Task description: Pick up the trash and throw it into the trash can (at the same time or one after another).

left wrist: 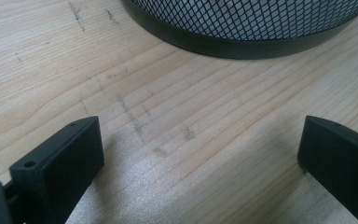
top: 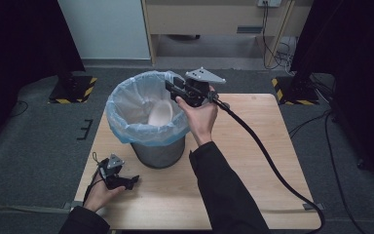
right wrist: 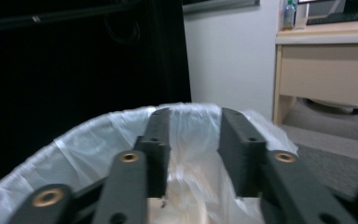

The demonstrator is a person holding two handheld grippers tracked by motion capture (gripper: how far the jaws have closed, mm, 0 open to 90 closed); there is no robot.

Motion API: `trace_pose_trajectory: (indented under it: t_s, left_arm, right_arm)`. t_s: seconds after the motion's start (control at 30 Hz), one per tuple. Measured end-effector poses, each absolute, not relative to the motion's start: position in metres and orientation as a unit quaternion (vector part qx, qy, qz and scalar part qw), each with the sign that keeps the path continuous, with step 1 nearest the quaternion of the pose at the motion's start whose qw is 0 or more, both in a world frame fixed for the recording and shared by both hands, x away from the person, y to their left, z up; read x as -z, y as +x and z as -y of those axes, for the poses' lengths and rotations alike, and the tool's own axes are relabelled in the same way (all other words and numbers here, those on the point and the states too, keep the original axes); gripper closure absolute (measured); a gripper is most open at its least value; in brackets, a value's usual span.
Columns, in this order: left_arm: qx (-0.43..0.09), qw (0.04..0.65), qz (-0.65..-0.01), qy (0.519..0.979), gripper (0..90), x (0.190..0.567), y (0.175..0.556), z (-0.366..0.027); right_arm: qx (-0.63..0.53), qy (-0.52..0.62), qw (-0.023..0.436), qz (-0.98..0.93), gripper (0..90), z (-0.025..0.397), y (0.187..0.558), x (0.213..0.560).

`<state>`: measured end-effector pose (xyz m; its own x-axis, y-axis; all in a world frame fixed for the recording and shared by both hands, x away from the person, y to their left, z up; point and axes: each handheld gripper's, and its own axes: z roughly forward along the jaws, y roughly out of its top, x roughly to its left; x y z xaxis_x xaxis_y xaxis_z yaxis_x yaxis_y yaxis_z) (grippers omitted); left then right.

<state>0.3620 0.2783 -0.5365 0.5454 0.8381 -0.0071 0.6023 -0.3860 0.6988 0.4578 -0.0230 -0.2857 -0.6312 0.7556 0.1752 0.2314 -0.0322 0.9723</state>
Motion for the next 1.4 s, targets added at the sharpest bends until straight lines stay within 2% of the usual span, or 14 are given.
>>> trace_pose_trajectory:
  t_s: [0.2,0.37,0.53,0.9,1.13,1.17,1.2,1.4]
  left_arm:
    - [-0.177,0.333,-0.442,0.814,0.0,0.537,0.362,-0.278]
    - [-0.177,0.333,-0.442,0.814,0.0,0.537,0.362,-0.278]
    - [-0.177,0.333,-0.442,0.814,0.0,0.537,0.362,-0.278]
    - [-0.177,0.332,-0.442,0.814,0.0,0.536,0.362,-0.278]
    - [-0.177,0.332,-0.442,0.814,0.0,0.536,0.362,-0.278]
    - [-0.177,0.332,-0.442,0.814,0.0,0.536,0.362,-0.278]
    - [-0.178,0.332,-0.442,0.814,0.0,0.536,0.362,-0.278]
    - [-0.178,0.332,-0.442,0.814,0.0,0.537,0.362,-0.278]
  right_arm:
    - [-0.635,0.371,0.236,-0.635,41.6,0.047,0.451,0.262]
    - [-0.639,0.383,0.264,-0.612,37.0,0.079,0.441,0.251]
    - [-0.625,0.392,0.274,-0.617,32.8,0.106,0.428,0.259]
    - [-0.588,0.414,0.256,-0.646,29.7,0.147,0.403,0.318]
    - [-0.517,0.443,0.223,-0.698,29.8,0.172,0.387,0.395]
    - [-0.517,0.443,0.223,-0.698,29.8,0.172,0.387,0.395]
    - [-0.496,0.451,0.222,-0.708,29.9,0.181,0.383,0.412]
    - [-0.469,0.485,0.201,-0.710,29.4,0.212,0.371,0.451]
